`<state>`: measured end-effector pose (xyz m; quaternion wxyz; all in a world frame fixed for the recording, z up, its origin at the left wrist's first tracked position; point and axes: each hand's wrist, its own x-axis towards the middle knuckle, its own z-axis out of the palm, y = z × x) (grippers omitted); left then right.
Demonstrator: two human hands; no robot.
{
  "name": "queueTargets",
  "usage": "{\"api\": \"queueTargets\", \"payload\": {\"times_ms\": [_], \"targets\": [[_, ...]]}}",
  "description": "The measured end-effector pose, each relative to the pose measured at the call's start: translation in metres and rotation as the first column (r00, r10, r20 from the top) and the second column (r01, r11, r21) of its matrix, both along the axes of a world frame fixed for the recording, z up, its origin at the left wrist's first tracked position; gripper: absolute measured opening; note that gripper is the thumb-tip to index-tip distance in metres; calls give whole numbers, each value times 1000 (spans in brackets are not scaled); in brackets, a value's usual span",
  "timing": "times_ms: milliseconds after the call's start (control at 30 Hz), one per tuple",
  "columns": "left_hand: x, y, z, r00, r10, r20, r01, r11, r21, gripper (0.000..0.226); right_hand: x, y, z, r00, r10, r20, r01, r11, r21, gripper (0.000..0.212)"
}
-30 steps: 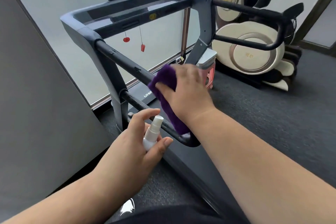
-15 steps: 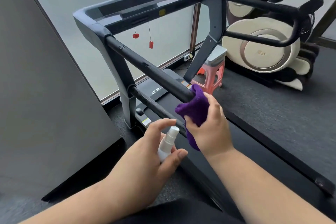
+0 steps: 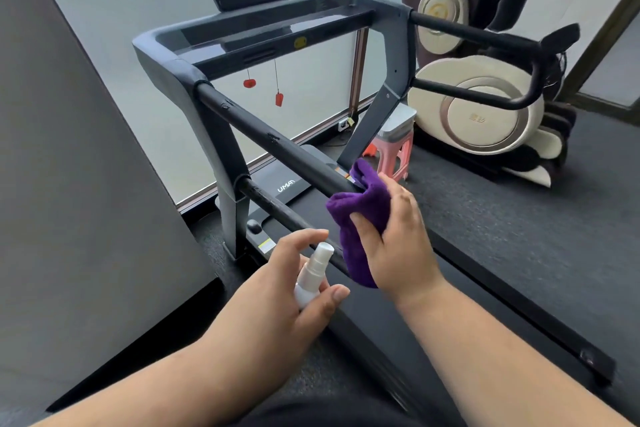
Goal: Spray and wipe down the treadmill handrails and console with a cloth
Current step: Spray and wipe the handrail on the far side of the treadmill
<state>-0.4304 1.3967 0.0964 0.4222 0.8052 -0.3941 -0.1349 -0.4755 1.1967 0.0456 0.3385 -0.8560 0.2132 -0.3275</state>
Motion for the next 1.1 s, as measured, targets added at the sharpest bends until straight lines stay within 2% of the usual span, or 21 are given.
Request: {"api": "queueTargets", "payload": {"times_ms": [133,200,233,300,367,500,800,1100], "targets": [[18,4,3,1000,-29,4,29,999,-22,51,43,2,55,999,37,-35,-40,995,-91,48],[33,9,3,999,-35,7,35,998,-43,51,64,6,68,984,37,-175,-63,987,-149,44],[42,11,2,999,-38,7,38,998,-54,51,74,9,73,953,14,-304,-74,980,-186,44],[64,18,1,999,-41,-6,40,996,-74,51,92,18,77,817,-106,-566,-87,949,-304,49],[88,25,0,999,-33,-9,32,996,-85,51,104,27,77,715,-230,-660,-84,909,-408,56],[136,33,-2,1000,-25,11,26,996,-81,52,137,37,77,661,-313,-682,-68,880,-470,55],[226,33,-2,985,-153,77,157,986,-51,43,239,56,77,635,-357,-685,-94,845,-527,62],[297,58,-9,986,-156,62,160,985,-67,42,344,70,78,662,-334,-671,-124,834,-537,61]]}}
